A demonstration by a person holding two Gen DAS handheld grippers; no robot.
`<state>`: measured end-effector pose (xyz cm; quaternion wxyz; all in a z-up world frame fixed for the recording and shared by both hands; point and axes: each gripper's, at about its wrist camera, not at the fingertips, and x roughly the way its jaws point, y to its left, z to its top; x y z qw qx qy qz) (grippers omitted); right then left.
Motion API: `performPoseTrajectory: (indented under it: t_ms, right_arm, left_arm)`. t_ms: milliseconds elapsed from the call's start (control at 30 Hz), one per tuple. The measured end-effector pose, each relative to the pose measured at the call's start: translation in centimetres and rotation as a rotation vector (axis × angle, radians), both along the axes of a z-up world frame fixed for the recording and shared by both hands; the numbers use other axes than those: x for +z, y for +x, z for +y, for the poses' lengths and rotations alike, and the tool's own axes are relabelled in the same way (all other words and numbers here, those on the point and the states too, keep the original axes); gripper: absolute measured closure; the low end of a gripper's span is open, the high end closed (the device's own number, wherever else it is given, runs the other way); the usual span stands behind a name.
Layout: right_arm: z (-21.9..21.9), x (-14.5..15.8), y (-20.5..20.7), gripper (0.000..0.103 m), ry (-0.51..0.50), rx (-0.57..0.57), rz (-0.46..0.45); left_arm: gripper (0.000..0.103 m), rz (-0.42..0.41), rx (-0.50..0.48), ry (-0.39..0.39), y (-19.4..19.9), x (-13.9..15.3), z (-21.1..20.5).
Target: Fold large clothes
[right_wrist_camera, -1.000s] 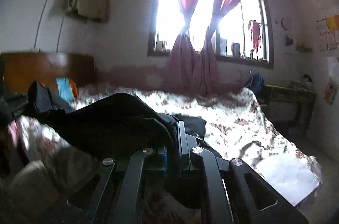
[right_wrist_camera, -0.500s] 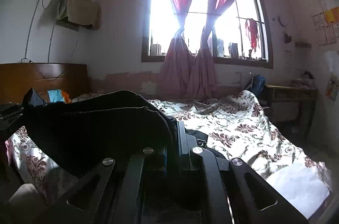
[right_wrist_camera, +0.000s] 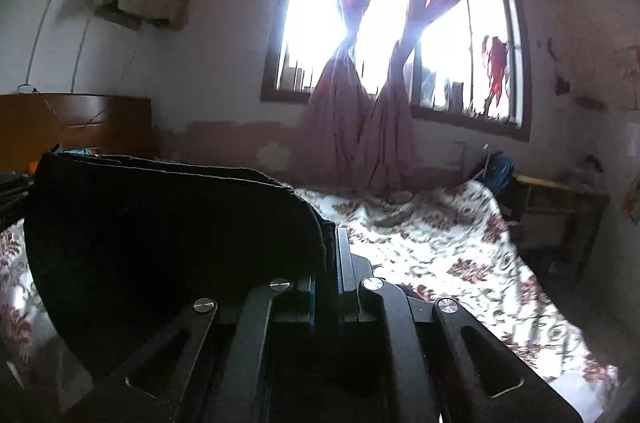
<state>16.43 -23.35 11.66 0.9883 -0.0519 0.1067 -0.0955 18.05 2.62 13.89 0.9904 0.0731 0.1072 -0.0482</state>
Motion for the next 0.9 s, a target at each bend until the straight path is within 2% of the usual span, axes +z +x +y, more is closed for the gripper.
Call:
performPoseTrajectory:
  t_ms: [100,333,433,500,600,700,767,800,867,900]
  right_arm:
    - [-0.6,-0.4,4.7,0.097,0.003,-0.002,0.043]
    - [-0.6,-3.6,13.7,0.097,-0.082,-0.037,0.133]
    - [-0.8,-5.6,16.7,0.097,-0.074,-0.048,0.194]
    - [-1.3,-7.0,18.0,0.097,-0.019,-0.043,0.248]
    - [-0.9,-8.6,18.5,0.097,-0.024,-0.047,0.272]
    - [-0.9,-8.7,18.9,0.097,-0.028,-0.054,0.259]
    - [-1.1,-8.5,19.3,0.097,-0.034,-0.066,0.256]
    - [-1.2,-8.5,19.4,0.097,-0.040,-0.079,0.262]
    - [-1.5,-8.9,19.6,0.097,-0.046,-0.095,0.280]
    - [-1.6,-9.1,20.0,0.095,-0.051,-0.105,0.298]
  left_arm:
    - [0.096,0.051,-0.015,-0.031,4.0,-0.6,0.4]
    - [0.096,0.146,0.025,-0.017,13.3,-3.9,-0.4]
    - [0.096,0.193,0.047,-0.004,16.6,-5.7,-0.9]
    - [0.096,0.257,0.044,-0.027,19.0,-7.5,-1.2]
    - [0.095,0.357,0.049,-0.073,20.8,-10.2,-1.4]
    - [0.093,0.383,0.039,-0.108,21.0,-11.7,-1.1]
    - [0.091,0.376,0.032,-0.127,20.7,-11.5,-0.9]
    - [0.089,0.369,0.026,-0.144,20.6,-11.2,-0.5]
    - [0.072,0.344,0.019,-0.177,20.6,-10.7,0.5]
    - [0.049,0.317,0.015,-0.204,20.1,-10.1,1.2]
